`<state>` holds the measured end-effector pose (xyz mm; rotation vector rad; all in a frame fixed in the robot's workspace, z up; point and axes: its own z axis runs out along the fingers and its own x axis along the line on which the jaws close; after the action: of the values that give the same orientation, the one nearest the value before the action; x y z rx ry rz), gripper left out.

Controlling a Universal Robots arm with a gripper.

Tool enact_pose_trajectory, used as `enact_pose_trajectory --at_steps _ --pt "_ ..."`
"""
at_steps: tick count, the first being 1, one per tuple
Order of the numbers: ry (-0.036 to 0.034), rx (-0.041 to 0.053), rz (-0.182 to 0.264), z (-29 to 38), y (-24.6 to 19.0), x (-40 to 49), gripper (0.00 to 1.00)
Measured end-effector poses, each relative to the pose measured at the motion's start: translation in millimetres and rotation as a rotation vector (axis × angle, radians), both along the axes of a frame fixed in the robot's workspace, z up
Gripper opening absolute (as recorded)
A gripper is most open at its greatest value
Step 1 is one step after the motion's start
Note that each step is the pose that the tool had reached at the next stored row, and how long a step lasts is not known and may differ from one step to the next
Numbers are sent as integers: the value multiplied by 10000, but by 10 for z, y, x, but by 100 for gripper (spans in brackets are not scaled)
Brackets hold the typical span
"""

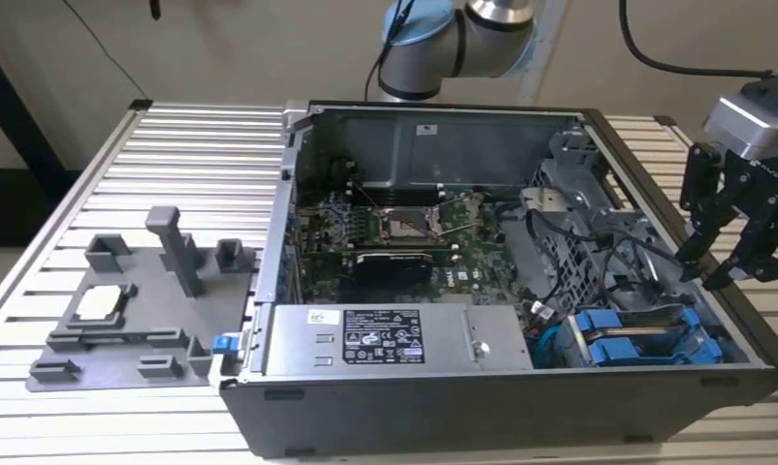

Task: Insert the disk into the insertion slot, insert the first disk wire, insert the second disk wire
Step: 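Insert the first disk wire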

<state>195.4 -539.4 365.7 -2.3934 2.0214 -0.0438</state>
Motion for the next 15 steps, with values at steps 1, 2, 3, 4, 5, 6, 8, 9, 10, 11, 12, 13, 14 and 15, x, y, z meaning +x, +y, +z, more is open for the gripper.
enact_pose_trajectory --at_steps 1,2,3,4,5,6,8,9,10,11,12,13,14,15 --pt "0 0 1 0 0 0 40" --pt "0 -1 1 0 0 0 38" --pt "0 -1 2 0 0 0 38" --pt "0 -1 2 0 0 0 32" --pt "0 -1 3 0 0 0 25" --pt "0 0 4 0 0 0 25" --pt "0 -1 5 0 0 0 19" --pt "0 0 5 0 0 0 19" --pt "0 0 5 0 0 -1 19" --pt "0 0 4 0 -2 -6 19" --pt "-1 4 3 1 -8 -19 19" --pt "-2 10 5 1 -18 -33 19" --pt "-2 16 5 1 -28 -47 19" --pt "-3 24 5 0 -38 -62 19"
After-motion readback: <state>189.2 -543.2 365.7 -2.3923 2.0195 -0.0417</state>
